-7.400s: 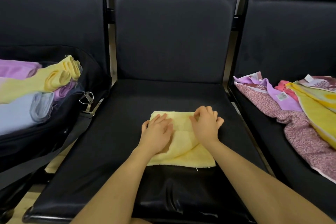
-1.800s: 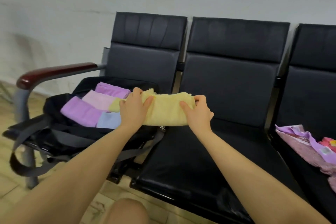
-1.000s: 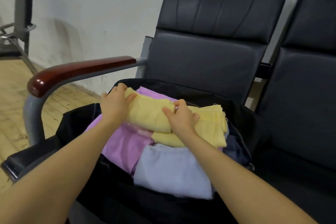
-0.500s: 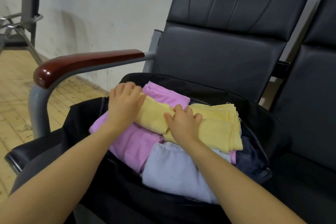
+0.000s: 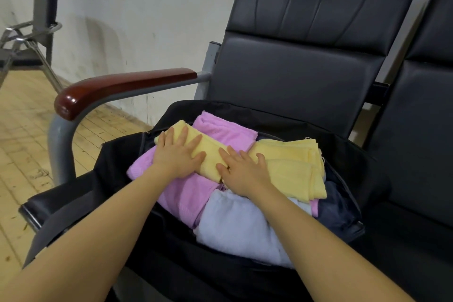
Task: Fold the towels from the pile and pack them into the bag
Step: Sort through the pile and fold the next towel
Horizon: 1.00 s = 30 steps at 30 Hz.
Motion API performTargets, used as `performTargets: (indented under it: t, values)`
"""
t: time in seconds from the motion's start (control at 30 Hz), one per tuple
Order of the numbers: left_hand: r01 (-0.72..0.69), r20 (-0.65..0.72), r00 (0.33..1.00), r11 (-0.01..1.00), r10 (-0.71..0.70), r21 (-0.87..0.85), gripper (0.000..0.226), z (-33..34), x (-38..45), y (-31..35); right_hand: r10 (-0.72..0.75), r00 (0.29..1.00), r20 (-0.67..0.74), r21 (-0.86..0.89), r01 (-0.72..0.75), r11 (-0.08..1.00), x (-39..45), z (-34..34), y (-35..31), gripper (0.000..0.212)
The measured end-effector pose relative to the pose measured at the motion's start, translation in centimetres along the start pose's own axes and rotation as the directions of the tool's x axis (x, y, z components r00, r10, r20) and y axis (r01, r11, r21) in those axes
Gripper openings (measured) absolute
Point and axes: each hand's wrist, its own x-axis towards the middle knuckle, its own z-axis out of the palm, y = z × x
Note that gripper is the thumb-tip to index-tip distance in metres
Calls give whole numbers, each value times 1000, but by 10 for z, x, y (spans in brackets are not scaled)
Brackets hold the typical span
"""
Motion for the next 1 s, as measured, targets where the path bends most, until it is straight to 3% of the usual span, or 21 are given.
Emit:
performTargets:
  t: [0.17, 0.3, 0.43, 0.6, 0.77, 1.0]
  values:
    - [-23, -105, 994, 990, 8, -139, 48, -31, -30, 16, -14, 1000, -11, 21, 15, 1000, -24, -19, 7, 55]
    - [-201, -264, 952, 967, 156, -155, 47, -61, -64, 48, -27, 979, -201, 88, 46, 995, -77, -38, 31, 51]
    - [-407, -287, 885, 908, 365, -99, 48, -92, -105, 101, 51, 947, -319, 80, -27, 996, -152, -55, 71, 43]
    - [-627, -363, 745, 773, 560, -95, 43, -115, -160, 202, 217, 904, -369, 124, -183, 975, -257, -67, 139, 39]
    - [-740, -331, 664, 654, 671, -158, 44, -124, -219, 326, 394, 843, -367, 151, -364, 919, -374, -67, 221, 40]
    - [-834, -302, 540, 452, 786, -316, 43, -121, -305, 490, 643, 670, -370, 233, -603, 763, -521, -58, 332, 30]
